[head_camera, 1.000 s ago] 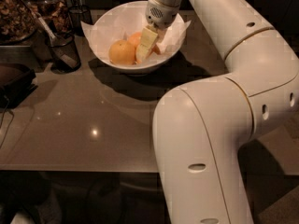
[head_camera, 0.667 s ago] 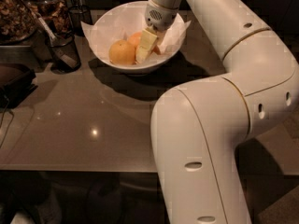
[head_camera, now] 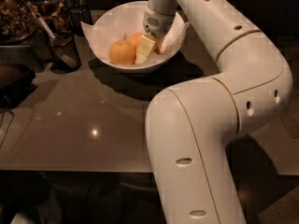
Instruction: Pick orange from white bowl
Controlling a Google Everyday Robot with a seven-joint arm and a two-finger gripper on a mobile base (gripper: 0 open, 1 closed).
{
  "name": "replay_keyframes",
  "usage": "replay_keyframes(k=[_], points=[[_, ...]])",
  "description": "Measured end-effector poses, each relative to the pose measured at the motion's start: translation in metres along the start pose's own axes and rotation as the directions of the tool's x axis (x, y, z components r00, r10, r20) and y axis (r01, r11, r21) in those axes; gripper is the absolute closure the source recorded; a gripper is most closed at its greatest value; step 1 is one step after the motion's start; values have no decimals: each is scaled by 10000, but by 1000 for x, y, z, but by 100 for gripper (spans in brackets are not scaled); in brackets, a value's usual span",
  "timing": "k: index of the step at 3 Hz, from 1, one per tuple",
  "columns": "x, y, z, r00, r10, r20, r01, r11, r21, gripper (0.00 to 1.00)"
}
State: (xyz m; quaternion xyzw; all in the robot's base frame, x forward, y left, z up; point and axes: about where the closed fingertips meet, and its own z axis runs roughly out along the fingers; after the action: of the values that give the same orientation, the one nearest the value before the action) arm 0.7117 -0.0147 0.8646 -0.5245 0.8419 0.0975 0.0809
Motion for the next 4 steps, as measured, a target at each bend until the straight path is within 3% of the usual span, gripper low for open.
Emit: replay_keyframes(k=[3,4], points=[[1,-2,7,10000,-14,-99,13,10000,-34,94],[-3,-3,-12,9974,-147,707,127,9995,295,100]])
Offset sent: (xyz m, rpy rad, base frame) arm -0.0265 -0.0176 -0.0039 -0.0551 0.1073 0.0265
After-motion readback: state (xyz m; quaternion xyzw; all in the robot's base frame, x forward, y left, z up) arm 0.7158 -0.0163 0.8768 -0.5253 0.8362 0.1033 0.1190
